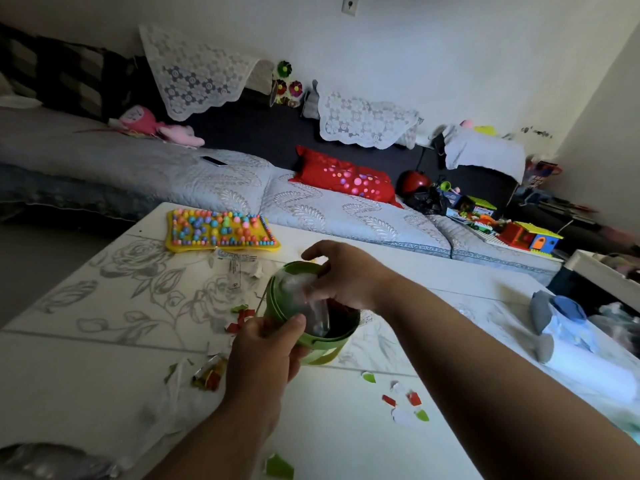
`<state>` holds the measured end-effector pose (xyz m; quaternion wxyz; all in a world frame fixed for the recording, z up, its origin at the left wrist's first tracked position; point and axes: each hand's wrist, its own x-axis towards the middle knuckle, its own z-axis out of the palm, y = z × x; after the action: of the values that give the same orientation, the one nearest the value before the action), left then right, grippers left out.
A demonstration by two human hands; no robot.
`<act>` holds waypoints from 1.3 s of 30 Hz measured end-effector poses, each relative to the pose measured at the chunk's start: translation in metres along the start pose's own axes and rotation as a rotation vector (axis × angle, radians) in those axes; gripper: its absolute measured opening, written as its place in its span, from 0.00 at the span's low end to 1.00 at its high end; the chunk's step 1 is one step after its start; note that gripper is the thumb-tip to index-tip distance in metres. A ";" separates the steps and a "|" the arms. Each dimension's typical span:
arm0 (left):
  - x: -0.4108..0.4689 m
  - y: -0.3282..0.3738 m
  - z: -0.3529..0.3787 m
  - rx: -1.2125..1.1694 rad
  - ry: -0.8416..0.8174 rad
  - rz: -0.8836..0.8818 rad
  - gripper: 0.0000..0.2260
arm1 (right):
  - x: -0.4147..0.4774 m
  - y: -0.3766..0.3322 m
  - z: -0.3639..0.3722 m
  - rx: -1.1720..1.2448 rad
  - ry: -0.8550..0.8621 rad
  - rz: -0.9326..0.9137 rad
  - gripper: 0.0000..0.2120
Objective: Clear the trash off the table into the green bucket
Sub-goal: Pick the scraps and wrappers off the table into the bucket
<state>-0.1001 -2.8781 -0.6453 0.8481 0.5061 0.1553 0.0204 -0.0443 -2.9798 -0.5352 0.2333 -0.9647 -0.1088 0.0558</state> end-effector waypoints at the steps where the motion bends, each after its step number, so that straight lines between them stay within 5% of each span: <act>1: 0.000 0.000 0.000 -0.006 0.001 -0.004 0.09 | -0.001 0.001 -0.004 0.036 0.004 0.010 0.27; 6: -0.001 0.001 0.000 -0.021 0.000 -0.004 0.09 | -0.015 0.001 -0.019 0.163 0.040 -0.013 0.19; 11: -0.003 0.002 0.001 -0.054 -0.002 0.000 0.07 | -0.032 -0.001 -0.009 0.097 -0.177 -0.084 0.22; 15: -0.003 0.001 0.002 -0.048 -0.002 -0.002 0.08 | -0.024 -0.001 0.006 -0.071 0.008 -0.056 0.06; 26: -0.002 -0.005 0.002 0.042 -0.021 0.037 0.07 | 0.013 0.012 0.038 -0.292 0.110 0.034 0.11; 31: -0.002 -0.006 0.002 0.096 -0.027 0.075 0.07 | 0.015 0.011 0.052 -0.236 0.224 0.073 0.11; 39: 0.005 -0.001 -0.002 0.009 0.013 0.019 0.09 | -0.003 0.004 0.027 -0.141 0.179 0.014 0.11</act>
<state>-0.0961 -2.8758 -0.6479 0.8445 0.5114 0.1562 0.0309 -0.0510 -2.9722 -0.5607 0.1731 -0.9806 -0.0845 -0.0367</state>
